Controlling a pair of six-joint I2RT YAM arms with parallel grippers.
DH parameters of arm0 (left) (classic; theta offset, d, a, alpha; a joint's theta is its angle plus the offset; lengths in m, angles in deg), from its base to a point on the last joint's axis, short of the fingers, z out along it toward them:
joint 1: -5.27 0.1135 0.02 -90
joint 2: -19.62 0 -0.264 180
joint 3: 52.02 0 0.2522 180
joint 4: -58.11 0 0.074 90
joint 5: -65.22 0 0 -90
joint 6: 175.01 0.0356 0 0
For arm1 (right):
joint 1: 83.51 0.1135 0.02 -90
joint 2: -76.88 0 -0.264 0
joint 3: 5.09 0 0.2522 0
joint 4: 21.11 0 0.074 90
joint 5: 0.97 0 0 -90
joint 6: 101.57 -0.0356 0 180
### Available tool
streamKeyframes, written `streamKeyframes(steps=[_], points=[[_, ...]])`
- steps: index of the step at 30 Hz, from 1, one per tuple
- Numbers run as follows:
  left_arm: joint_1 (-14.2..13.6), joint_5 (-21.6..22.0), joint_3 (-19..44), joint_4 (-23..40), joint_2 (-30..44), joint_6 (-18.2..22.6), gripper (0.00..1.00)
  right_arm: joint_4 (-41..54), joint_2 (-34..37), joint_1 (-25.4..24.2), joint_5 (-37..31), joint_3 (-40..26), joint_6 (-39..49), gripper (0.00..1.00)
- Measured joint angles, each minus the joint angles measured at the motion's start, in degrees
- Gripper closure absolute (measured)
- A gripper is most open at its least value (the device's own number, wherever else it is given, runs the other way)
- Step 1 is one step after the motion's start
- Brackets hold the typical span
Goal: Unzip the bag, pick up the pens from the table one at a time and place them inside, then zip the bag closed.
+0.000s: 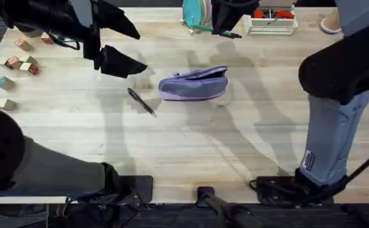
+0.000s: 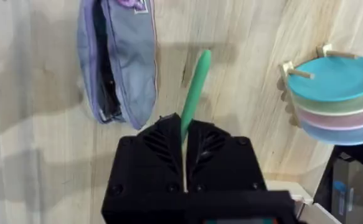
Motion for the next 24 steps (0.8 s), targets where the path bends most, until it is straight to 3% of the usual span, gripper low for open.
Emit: streamKeyframes(steps=[9,18,24], points=[[0.0,0.0,0.0,0.0,0.0,0.0,0.007,0.0,-10.2,0.7,0.0,8.2,-1.8,0.97],[0.0,0.0,0.0,0.0,0.0,0.0,0.006,0.0,-23.6,1.0,-0.5,27.4,1.1,0.97],[0.0,0.0,0.0,0.0,0.0,0.0,0.007,-0.3,-28.2,0.0,-1.4,38.0,5.3,0.97]])
